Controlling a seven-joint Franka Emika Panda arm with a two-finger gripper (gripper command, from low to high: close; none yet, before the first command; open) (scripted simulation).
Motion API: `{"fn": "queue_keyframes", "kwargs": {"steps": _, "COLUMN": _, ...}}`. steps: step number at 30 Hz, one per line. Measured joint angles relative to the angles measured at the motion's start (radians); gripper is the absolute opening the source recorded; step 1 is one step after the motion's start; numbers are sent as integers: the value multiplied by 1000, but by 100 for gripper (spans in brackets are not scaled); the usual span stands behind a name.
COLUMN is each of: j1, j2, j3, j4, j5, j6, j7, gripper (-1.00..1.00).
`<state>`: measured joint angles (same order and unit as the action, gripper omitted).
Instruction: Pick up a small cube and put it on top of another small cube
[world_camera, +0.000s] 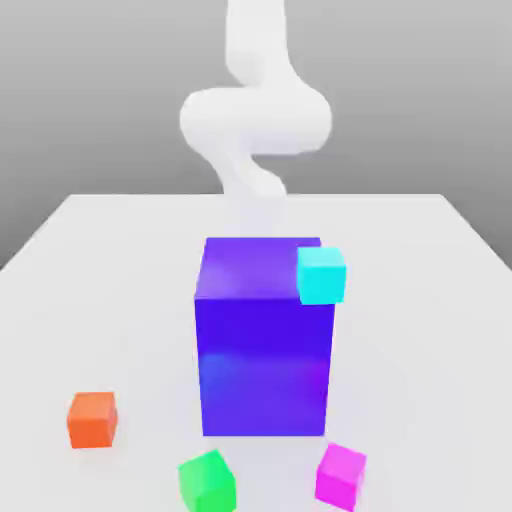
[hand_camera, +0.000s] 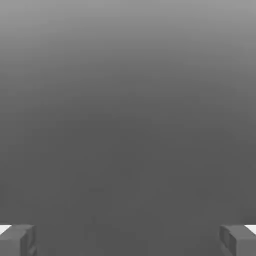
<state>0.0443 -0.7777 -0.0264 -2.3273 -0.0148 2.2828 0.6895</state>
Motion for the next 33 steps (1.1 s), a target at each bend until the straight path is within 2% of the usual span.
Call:
{"fn": "queue_keyframes", "kwargs": {"steps": 26, "j1": 407, "j2": 242, "j3": -220, "j4": -285, "j5": -128, "j6": -172, "j7": -1168, "gripper": 0}}
{"fn": "queue_keyframes", "kwargs": {"steps": 30, "j1": 420, "j2": 321, "j3": -241, "j4": -359, "j5": -134, "j6": -42, "j7": -1212, "gripper": 0}}
{"fn": "queue_keyframes", "kwargs": {"steps": 31, "j1": 420, "j2": 343, "j3": -246, "j4": -379, "j5": -135, "j6": -1, "j7": -1214, "gripper": -100}}
{"fn": "queue_keyframes", "kwargs": {"steps": 33, "j1": 420, "j2": 343, "j3": -246, "j4": -379, "j5": -135, "j6": -1, "j7": -1215, "gripper": -100}}
